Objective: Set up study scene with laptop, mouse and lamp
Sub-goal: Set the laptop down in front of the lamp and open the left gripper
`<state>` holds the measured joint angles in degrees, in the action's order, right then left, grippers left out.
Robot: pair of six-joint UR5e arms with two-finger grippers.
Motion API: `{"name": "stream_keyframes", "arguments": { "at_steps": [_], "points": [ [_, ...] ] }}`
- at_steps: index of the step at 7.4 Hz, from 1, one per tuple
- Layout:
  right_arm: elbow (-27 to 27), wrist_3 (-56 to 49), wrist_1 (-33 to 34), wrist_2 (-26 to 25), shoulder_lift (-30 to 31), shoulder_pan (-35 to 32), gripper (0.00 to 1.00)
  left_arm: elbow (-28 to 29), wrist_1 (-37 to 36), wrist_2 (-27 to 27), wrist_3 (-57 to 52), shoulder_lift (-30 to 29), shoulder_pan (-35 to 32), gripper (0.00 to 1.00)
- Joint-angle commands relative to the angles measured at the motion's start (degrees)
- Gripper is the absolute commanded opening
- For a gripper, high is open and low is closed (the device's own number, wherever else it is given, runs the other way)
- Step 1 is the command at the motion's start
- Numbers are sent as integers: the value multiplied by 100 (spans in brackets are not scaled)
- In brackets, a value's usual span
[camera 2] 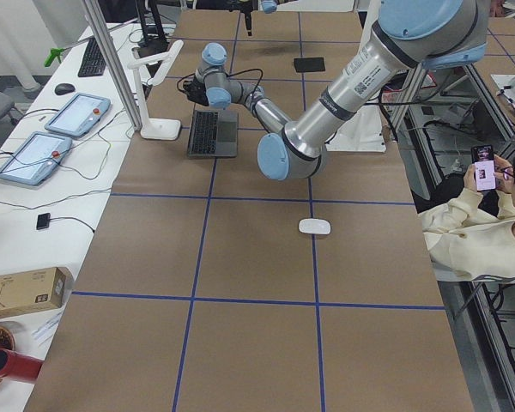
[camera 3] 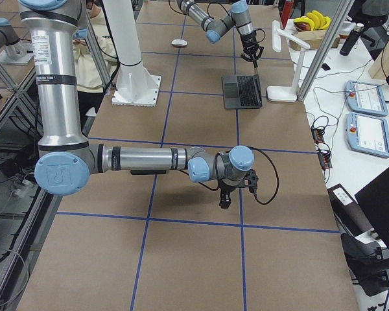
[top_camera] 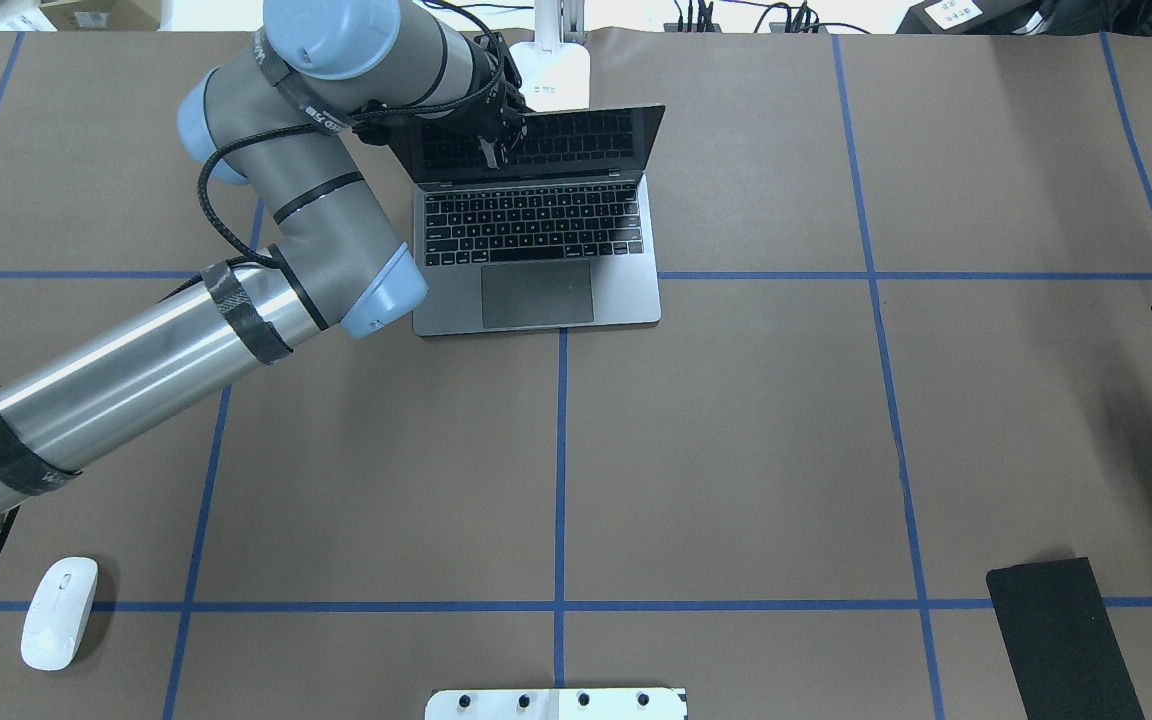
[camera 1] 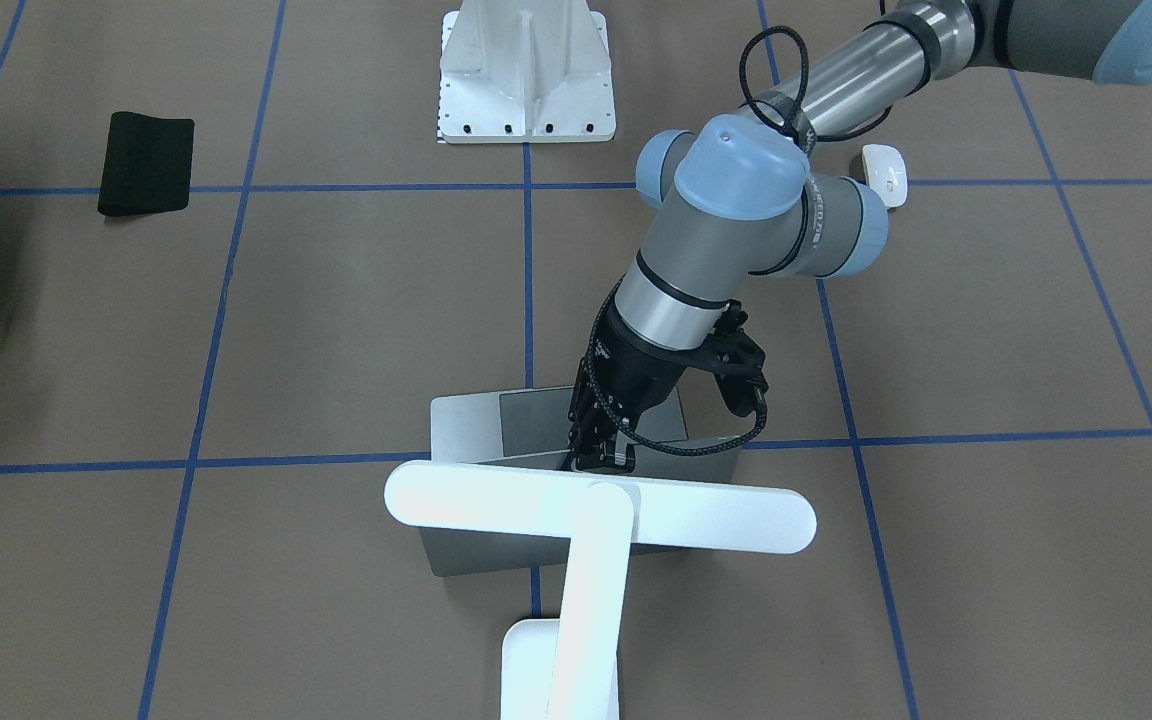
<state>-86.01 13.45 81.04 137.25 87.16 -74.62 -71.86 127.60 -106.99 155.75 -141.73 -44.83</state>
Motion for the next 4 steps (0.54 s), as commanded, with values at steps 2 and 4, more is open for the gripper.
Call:
{"name": "stream_keyframes", "arguments": {
  "at_steps": [2, 4],
  "points": [
    [5, 0, 0, 4, 2, 0, 100, 15, 81, -6, -379, 31, 0, 27],
    [5, 0, 9, 4, 2, 0, 100, -21, 99, -6, -727, 58, 0, 46]
  ]
}}
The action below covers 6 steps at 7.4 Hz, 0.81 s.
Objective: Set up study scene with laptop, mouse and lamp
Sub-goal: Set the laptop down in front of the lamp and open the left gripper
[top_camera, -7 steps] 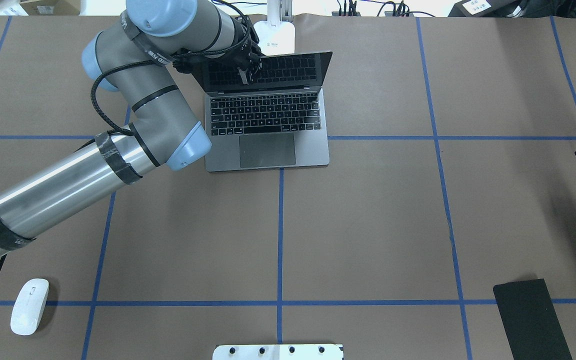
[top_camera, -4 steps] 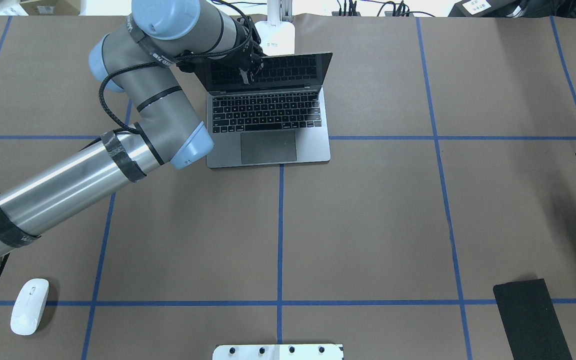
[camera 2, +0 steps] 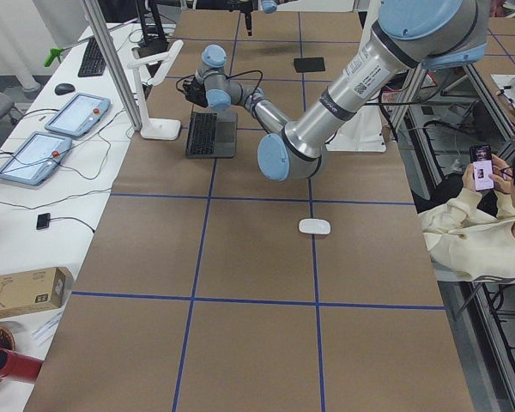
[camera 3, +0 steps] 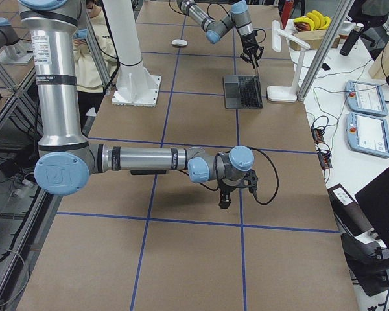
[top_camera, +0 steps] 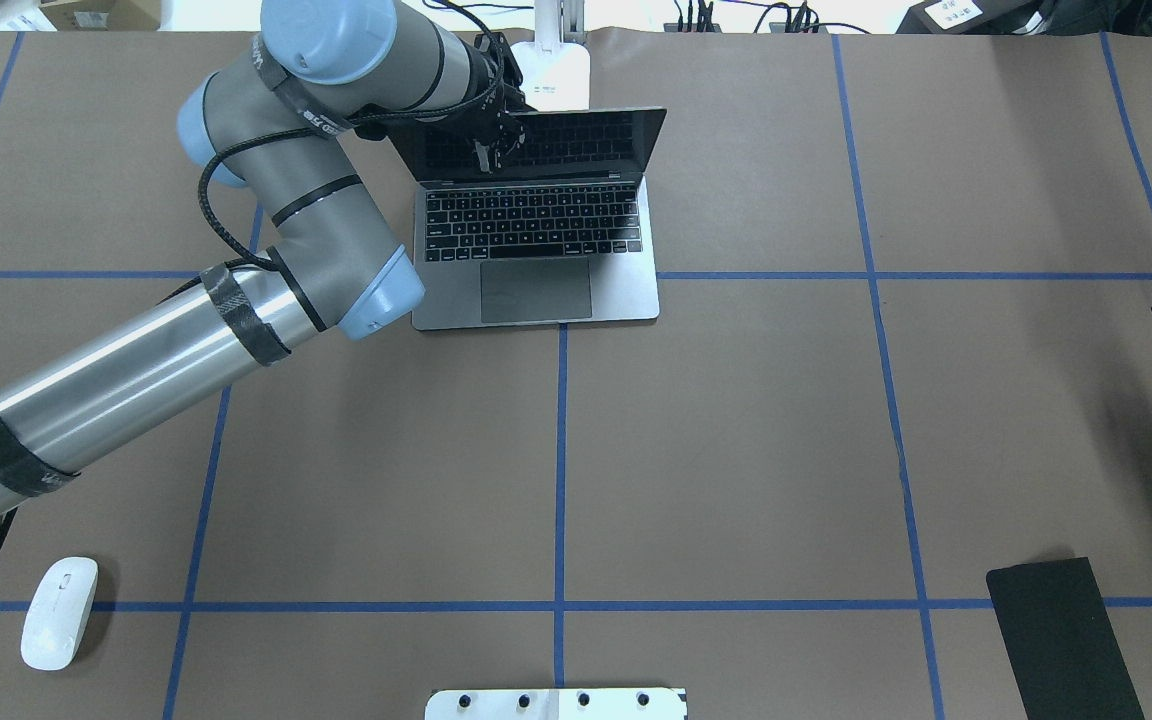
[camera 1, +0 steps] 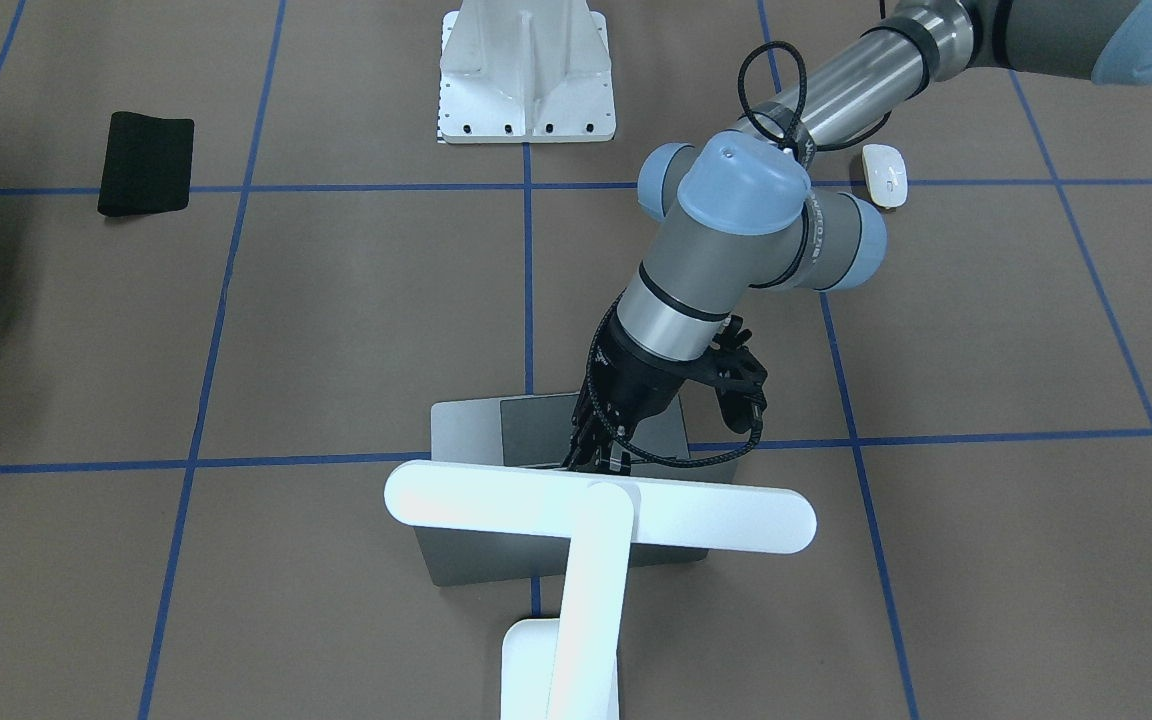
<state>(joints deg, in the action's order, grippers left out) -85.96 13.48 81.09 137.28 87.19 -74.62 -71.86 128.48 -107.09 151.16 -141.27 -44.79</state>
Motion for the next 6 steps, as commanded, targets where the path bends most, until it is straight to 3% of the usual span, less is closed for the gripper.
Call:
{"name": "stream_keyframes", "arguments": {
  "at_steps": [1, 2, 3, 6],
  "points": [
    [1, 5, 3, 1, 0, 0, 100, -160, 19, -14, -297, 169, 5, 47],
    [-8, 5, -5, 27, -9, 0, 100, -753, 1, -40, -559, 623, -4, 52],
    [-8, 5, -6, 27, -26, 0, 100, -1394, 1, -40, -718, 1167, -4, 100],
    [-43, 5, -58, 27, -1, 0, 100, -2540, 28, -40, -911, 1908, -65, 100]
  ]
}}
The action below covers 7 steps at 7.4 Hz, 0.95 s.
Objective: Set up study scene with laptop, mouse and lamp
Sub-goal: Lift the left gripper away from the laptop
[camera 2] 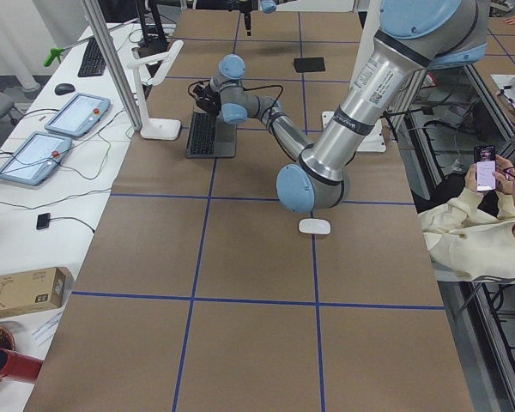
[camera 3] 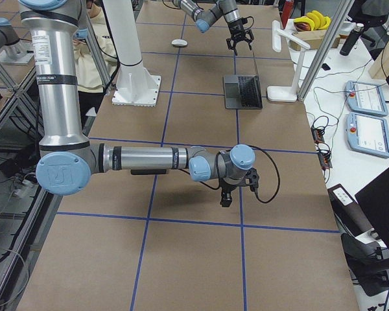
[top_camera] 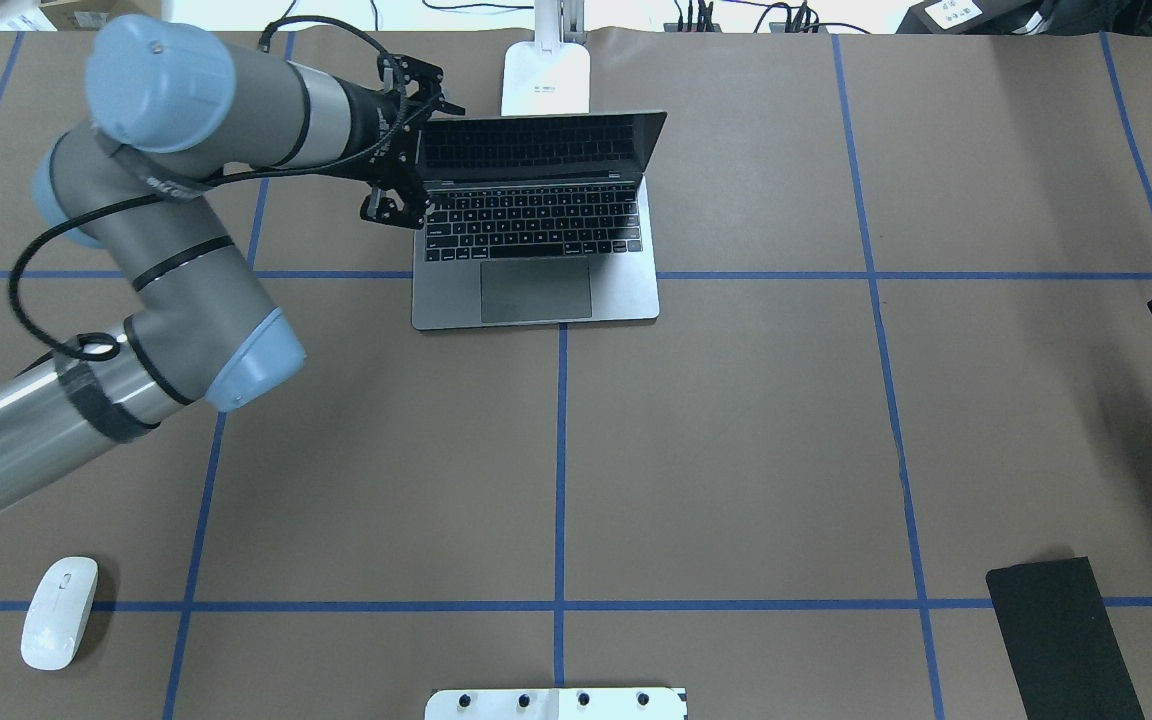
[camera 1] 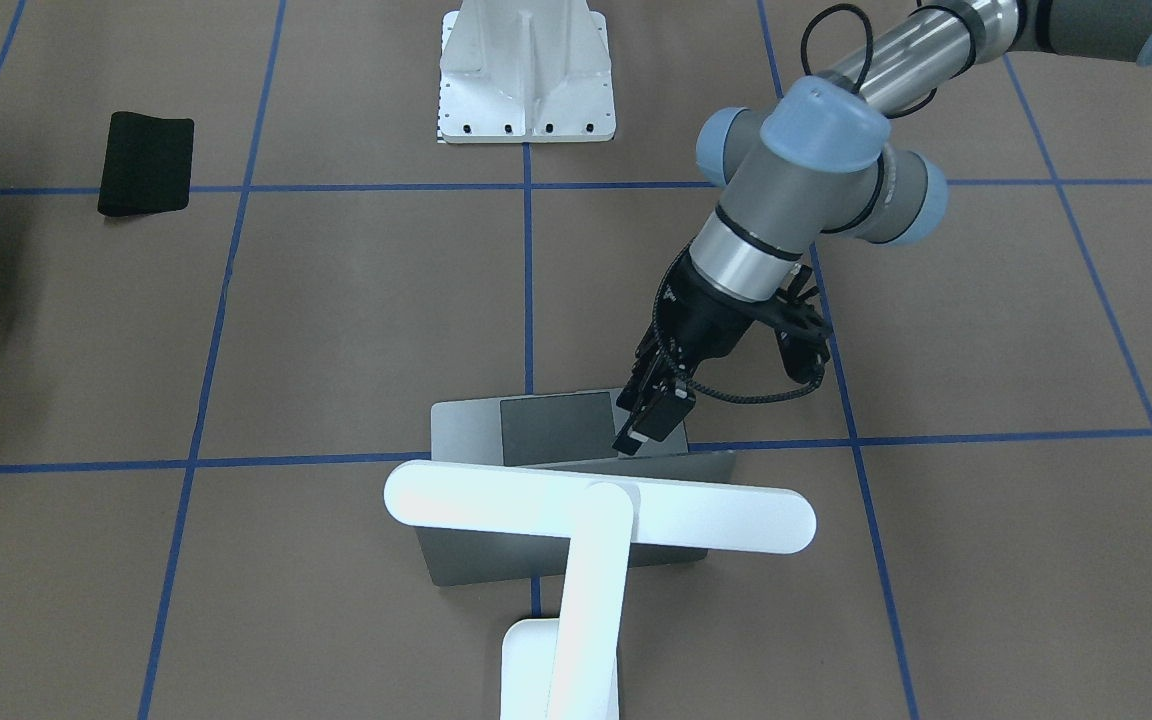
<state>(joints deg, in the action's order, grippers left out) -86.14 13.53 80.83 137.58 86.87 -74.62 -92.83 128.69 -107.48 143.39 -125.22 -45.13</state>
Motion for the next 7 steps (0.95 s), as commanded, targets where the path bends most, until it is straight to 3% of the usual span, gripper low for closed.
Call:
{"name": "stream_keyframes", "arguments": {
  "at_steps": [1, 5, 7],
  "points": [
    [-78, 9, -41, 6, 101, 0, 100, -733, -2, -53, -493, 601, -49, 100],
    [-87, 437, -67, 339, 697, 0, 100, -1000, -72, -1280, -2433, 1472, -529, 100],
    [-323, 413, -76, 881, 1224, 0, 100, -965, -81, -1731, -3672, 1763, -935, 100]
  ]
}}
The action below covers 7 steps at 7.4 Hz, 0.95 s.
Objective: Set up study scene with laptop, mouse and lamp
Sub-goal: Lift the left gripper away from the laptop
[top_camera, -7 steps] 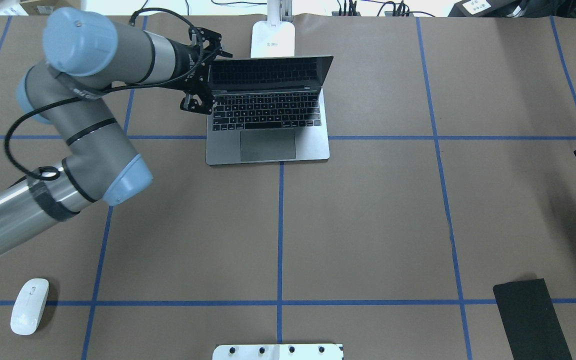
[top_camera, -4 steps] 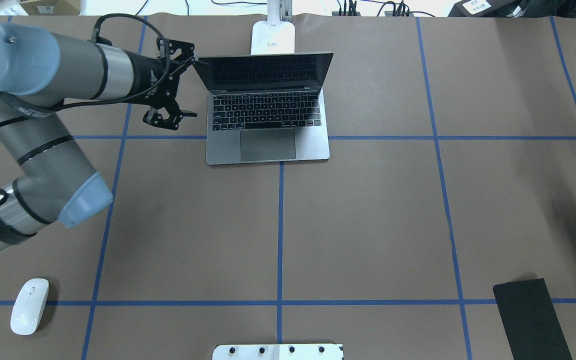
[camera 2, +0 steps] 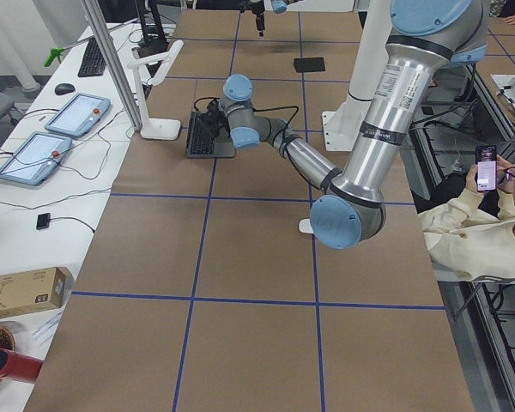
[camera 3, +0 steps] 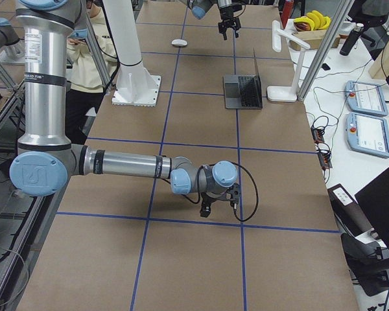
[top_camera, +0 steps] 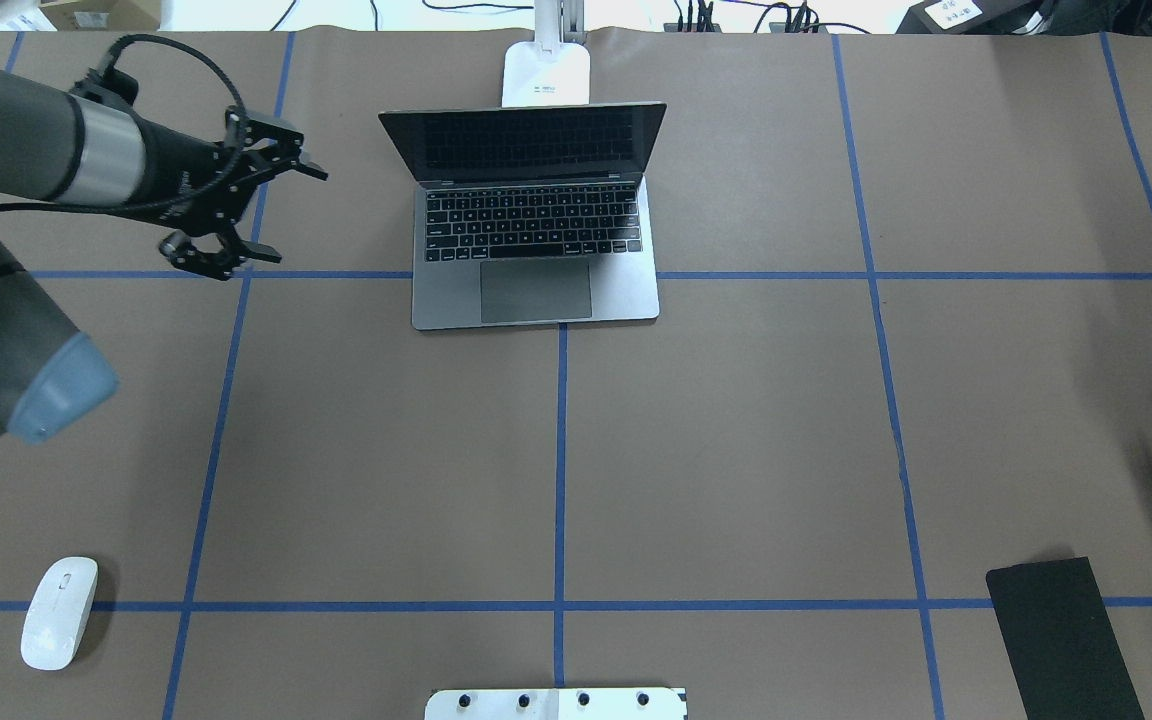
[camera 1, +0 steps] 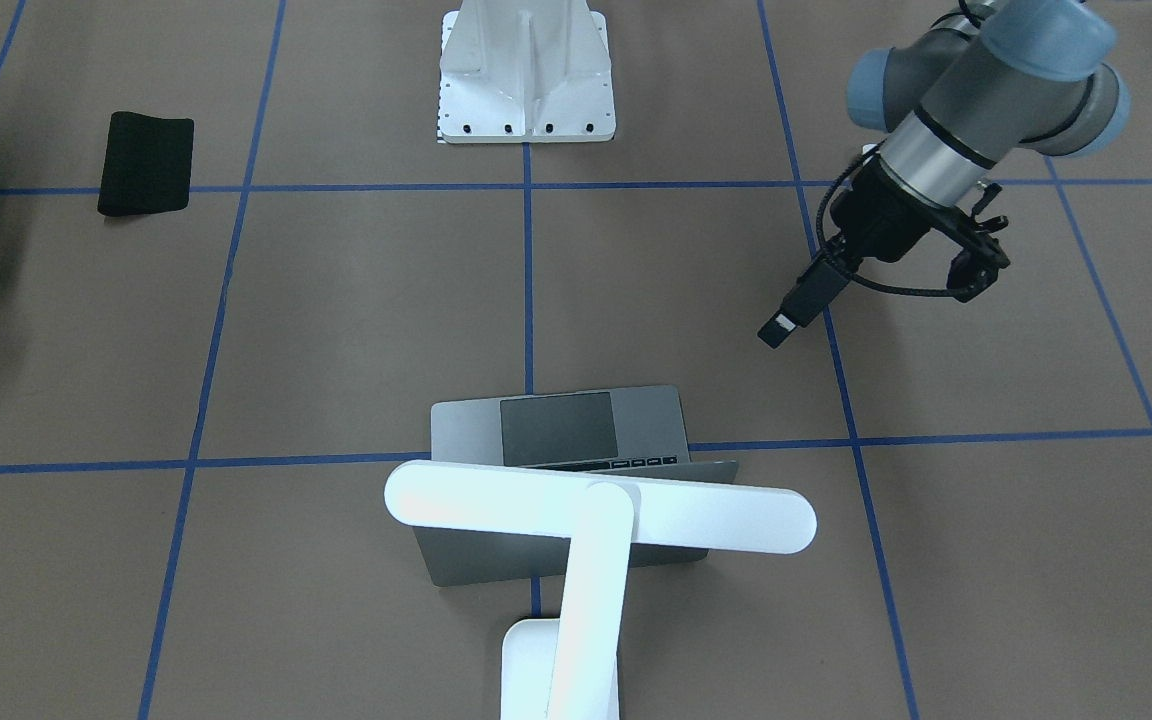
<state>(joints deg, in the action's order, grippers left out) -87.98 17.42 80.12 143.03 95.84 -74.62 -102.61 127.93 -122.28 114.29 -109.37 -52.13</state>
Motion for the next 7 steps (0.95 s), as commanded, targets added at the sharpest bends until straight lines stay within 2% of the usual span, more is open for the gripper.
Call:
{"name": "stream_keyframes", "arguments": {
  "at_steps": [1, 3, 5, 7],
  "points": [
    [-175, -10, -23, 644, 530, 9, 100, 22, 21, -313, -1064, 223, -314, 100],
    [-219, 59, 12, 996, 620, 175, 100, -4, 30, -673, -1427, 223, -490, 100],
    [-255, -19, 12, 1279, 629, 517, 100, -22, 48, -674, -1436, 214, -491, 100],
    [-264, -256, -355, 1691, 629, 956, 100, -49, 56, -666, -1427, 223, -491, 100]
  ]
}}
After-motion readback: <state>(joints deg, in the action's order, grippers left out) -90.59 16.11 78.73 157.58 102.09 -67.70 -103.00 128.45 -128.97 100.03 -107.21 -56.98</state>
